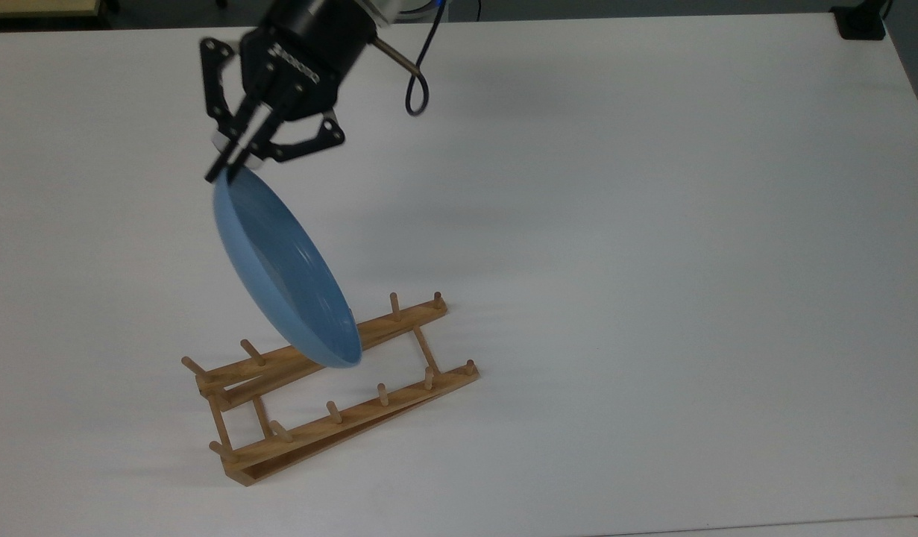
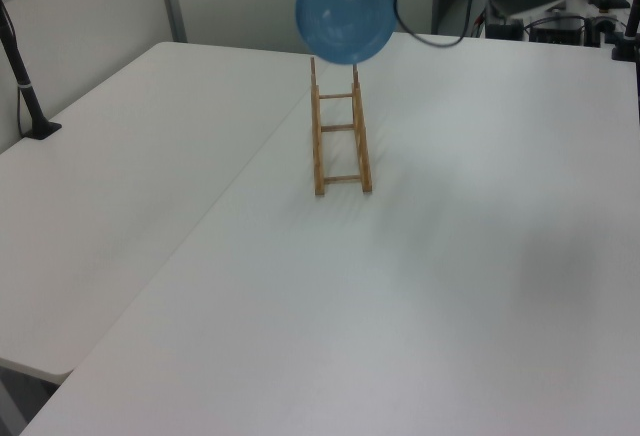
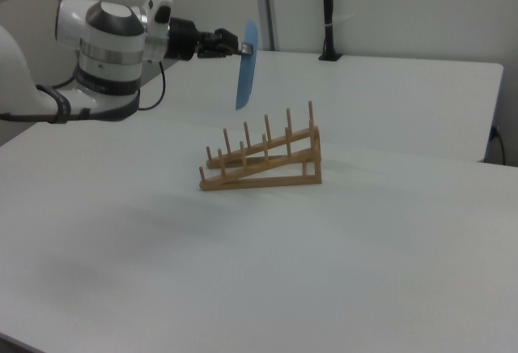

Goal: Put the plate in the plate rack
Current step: 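Lower the upright plate between the rack pegs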

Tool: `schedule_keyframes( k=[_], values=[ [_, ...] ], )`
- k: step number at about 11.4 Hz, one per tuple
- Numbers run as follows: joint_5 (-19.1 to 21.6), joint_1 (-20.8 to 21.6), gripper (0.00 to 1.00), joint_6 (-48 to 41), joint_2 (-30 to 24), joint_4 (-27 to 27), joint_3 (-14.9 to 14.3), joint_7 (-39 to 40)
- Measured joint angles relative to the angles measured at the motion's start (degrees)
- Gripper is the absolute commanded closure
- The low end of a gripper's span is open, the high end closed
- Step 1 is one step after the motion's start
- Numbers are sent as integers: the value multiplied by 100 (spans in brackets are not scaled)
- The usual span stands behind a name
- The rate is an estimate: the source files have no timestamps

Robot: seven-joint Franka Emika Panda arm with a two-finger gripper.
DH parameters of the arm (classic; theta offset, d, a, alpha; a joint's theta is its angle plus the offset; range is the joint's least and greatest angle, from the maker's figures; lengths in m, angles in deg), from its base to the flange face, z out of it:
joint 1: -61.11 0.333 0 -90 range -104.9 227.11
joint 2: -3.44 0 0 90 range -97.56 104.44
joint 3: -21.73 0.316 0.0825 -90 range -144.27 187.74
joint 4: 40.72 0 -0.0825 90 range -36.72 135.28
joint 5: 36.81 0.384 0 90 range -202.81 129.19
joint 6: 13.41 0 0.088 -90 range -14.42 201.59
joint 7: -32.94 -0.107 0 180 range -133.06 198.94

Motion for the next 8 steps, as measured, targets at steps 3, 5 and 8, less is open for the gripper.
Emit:
schedule_keyframes(
  k=[3,5,8],
  values=[
    [-897,125,100,-221,326,134,71,-754],
    [-1265,193,100,-406,527,139,76,-1116],
    [-1327,286,100,-520,658,138,77,-1240]
  ],
)
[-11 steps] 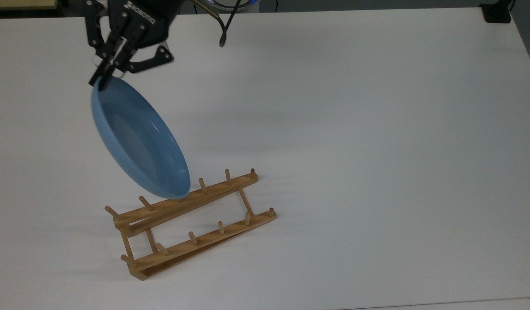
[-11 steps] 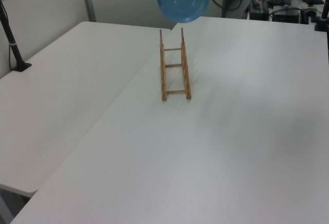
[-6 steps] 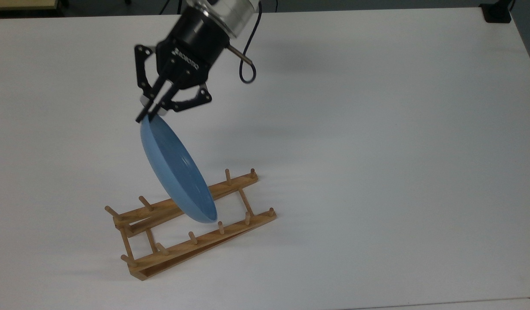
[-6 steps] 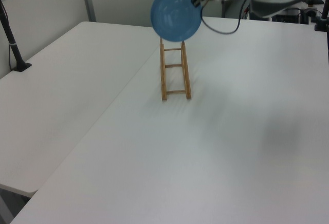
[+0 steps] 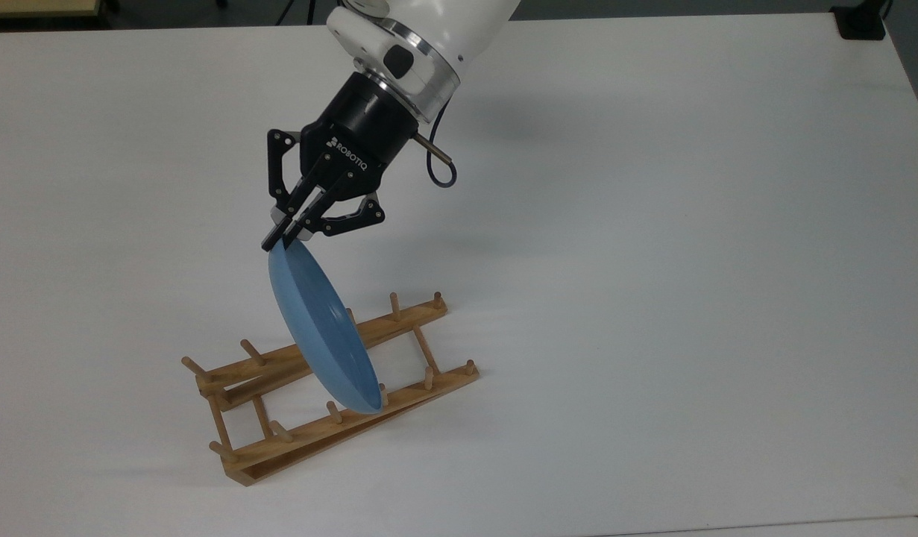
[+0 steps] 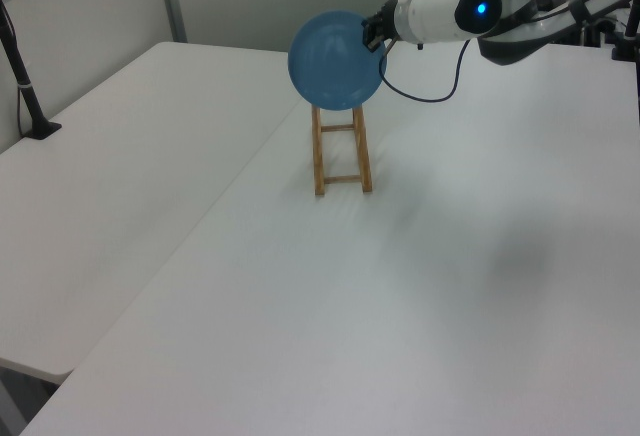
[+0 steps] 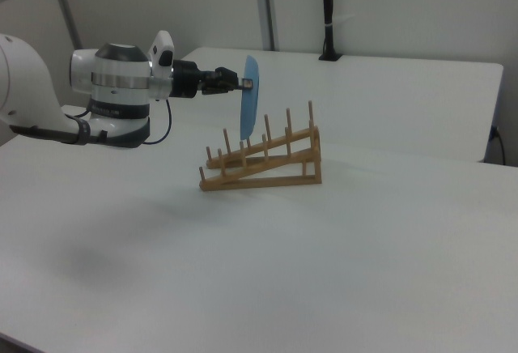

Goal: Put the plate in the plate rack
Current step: 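Lower the upright plate between the rack pegs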

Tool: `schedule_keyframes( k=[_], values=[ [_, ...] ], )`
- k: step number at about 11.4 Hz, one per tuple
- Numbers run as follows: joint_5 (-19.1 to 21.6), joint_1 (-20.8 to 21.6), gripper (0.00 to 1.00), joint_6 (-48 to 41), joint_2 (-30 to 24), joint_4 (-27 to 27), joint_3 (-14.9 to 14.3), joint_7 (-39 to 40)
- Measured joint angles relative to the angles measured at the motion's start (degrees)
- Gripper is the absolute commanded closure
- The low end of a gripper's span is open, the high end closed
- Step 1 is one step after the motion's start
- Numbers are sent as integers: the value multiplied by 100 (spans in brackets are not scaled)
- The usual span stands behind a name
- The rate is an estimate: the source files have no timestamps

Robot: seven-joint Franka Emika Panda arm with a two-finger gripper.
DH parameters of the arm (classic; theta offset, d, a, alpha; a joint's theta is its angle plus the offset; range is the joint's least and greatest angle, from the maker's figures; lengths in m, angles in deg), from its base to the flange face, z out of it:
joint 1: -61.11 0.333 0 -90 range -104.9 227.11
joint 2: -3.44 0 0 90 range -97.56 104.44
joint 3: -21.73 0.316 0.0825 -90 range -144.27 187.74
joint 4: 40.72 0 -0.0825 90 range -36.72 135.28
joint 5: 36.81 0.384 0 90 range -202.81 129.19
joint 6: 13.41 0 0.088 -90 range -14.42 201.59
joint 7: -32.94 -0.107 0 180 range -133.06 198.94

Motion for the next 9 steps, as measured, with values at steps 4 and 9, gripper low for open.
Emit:
schedule_keyframes(
  k=[4,9],
  values=[
    [-234,54,100,-227,173,-1,5,-253],
    [-365,124,60,-418,437,-3,6,-348]
  ],
)
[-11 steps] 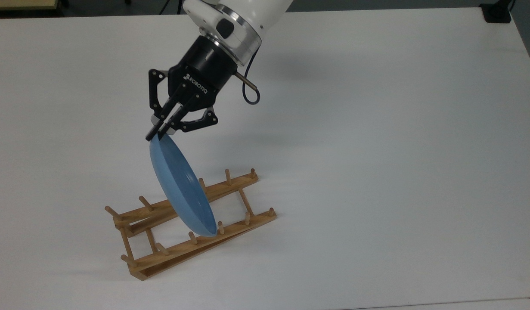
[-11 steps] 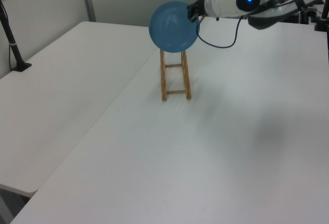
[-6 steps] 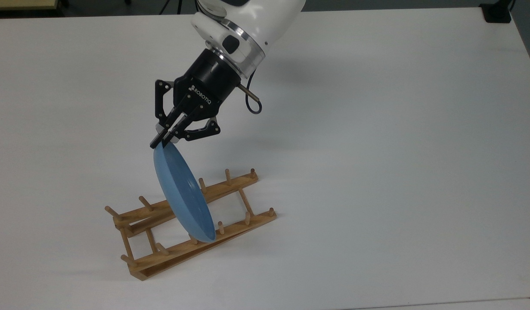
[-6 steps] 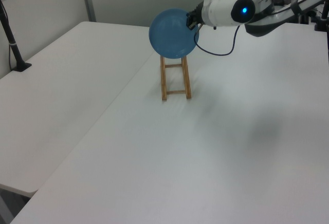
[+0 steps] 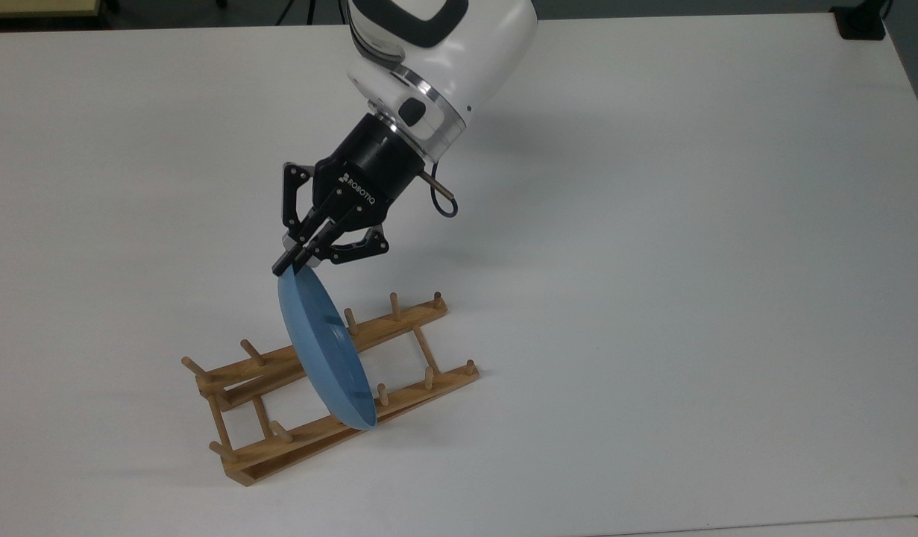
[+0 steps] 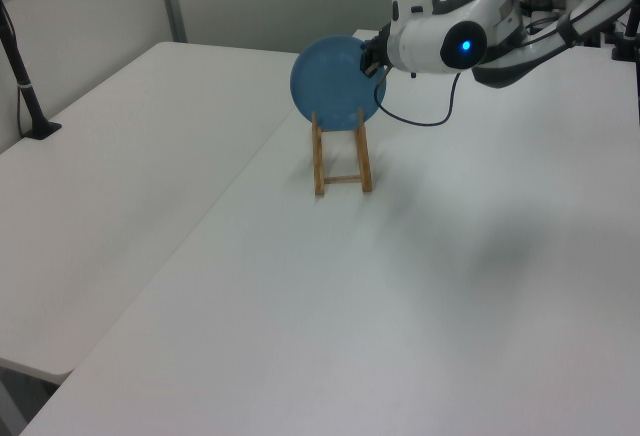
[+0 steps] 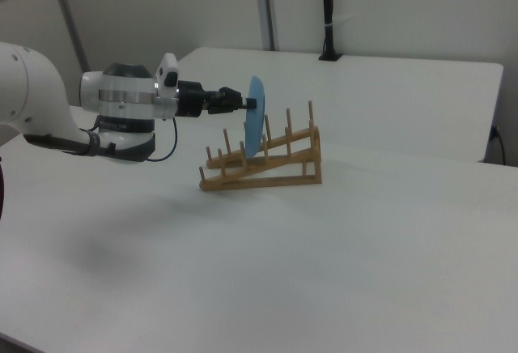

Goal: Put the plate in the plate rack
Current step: 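Lower the upright plate between the rack pegs, then open the gripper to release the plate in the rack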

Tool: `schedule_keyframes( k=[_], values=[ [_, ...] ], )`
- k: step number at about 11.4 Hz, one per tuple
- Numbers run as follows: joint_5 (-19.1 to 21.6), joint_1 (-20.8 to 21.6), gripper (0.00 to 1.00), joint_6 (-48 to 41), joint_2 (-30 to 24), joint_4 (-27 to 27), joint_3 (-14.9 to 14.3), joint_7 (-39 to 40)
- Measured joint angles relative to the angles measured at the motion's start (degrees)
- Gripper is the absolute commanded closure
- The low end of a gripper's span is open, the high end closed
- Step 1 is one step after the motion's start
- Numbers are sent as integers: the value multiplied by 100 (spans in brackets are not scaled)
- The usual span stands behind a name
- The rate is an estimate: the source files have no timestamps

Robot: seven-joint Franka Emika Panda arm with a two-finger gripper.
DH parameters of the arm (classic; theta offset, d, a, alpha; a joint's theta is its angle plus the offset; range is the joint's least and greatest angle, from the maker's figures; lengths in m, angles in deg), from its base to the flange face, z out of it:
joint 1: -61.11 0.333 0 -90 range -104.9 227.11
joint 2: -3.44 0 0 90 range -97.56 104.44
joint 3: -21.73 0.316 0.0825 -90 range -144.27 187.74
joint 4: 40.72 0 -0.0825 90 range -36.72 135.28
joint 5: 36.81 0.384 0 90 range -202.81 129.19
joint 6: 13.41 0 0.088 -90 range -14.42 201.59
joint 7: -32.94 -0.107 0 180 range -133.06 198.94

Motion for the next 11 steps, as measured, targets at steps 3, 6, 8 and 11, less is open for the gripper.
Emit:
schedule_keyframes(
  k=[3,6,8,11],
  values=[
    [-9,0,9,-3,90,-30,0,-57],
    [-9,-7,0,-8,92,-99,0,-306],
    [-9,-8,0,-9,83,-151,0,-485],
    [948,-2,0,-9,-109,-497,9,-616]
  ],
)
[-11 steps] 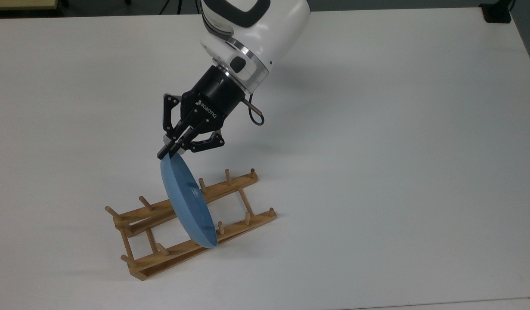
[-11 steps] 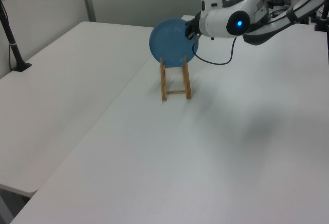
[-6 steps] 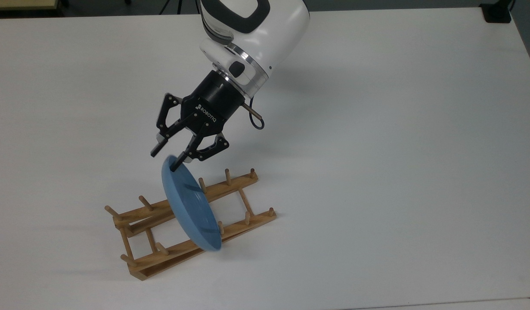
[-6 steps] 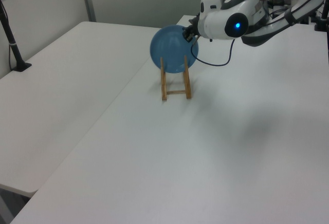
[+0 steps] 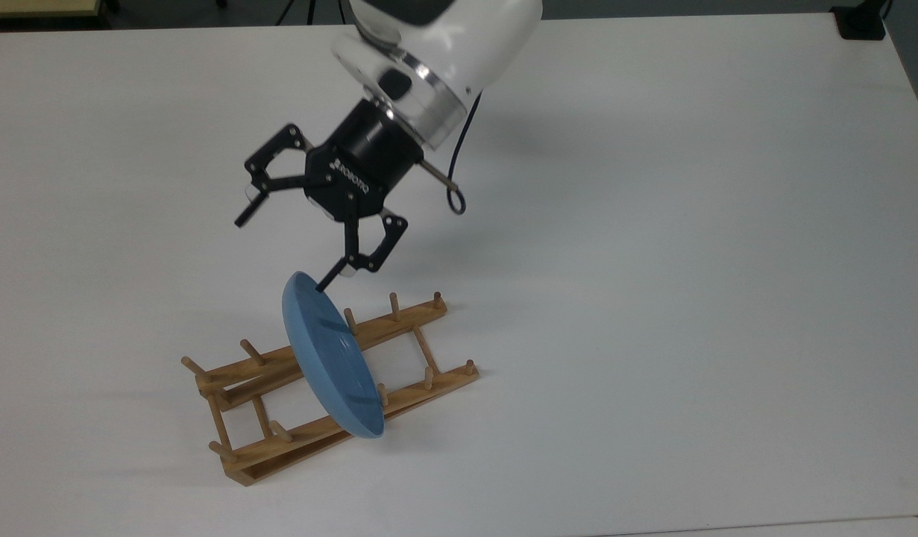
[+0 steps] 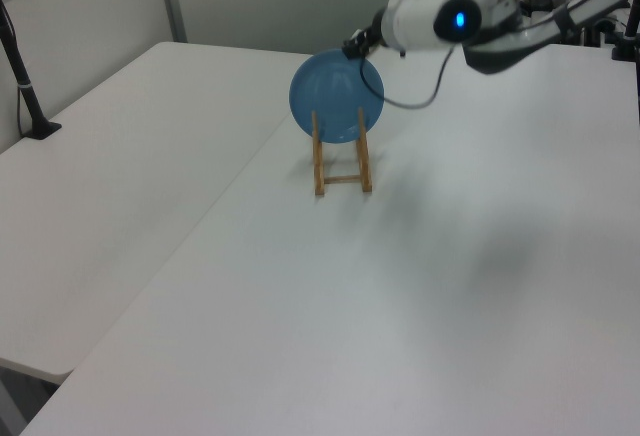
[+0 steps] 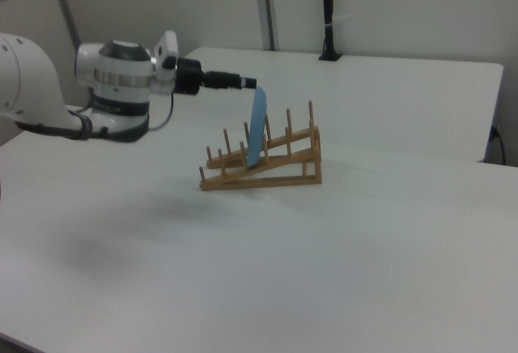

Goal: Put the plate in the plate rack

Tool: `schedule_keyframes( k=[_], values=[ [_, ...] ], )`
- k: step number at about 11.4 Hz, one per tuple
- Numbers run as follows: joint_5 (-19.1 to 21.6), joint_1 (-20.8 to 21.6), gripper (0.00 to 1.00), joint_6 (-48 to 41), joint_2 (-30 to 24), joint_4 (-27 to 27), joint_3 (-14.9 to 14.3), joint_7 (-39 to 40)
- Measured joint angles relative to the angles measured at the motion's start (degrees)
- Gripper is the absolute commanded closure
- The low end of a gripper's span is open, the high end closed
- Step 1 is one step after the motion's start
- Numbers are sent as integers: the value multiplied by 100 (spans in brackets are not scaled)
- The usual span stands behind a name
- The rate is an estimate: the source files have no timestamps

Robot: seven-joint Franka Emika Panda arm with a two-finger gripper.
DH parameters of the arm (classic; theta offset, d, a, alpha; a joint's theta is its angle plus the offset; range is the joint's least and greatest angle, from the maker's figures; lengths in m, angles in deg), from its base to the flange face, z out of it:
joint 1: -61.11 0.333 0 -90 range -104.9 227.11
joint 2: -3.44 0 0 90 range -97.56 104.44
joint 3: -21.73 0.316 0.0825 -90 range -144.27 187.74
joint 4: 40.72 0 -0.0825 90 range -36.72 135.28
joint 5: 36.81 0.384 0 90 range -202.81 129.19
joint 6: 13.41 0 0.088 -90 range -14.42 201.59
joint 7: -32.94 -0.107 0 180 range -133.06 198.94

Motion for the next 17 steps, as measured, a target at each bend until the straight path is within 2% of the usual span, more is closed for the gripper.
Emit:
schedule_keyframes(
  k=[1,3,4,5,7,9,10,12,14,17],
  values=[
    [813,7,0,0,-138,-171,12,169],
    [2764,14,0,-147,-512,-346,25,1245],
    [3749,17,0,-573,-735,-388,33,1864],
    [4561,20,0,-1096,-947,-429,45,2386],
    [5613,26,0,-2085,-1245,-443,74,2957],
    [6525,31,0,-2997,-1458,-444,80,3384],
    [6859,26,0,-3360,-1557,-446,74,3627],
    [7307,-39,0,-3843,-1761,-446,14,4071],
    [7861,-367,0,-4056,-1987,-418,-145,5222],
    [8037,-634,0,-4060,-2109,-268,-251,7284]
  ],
)
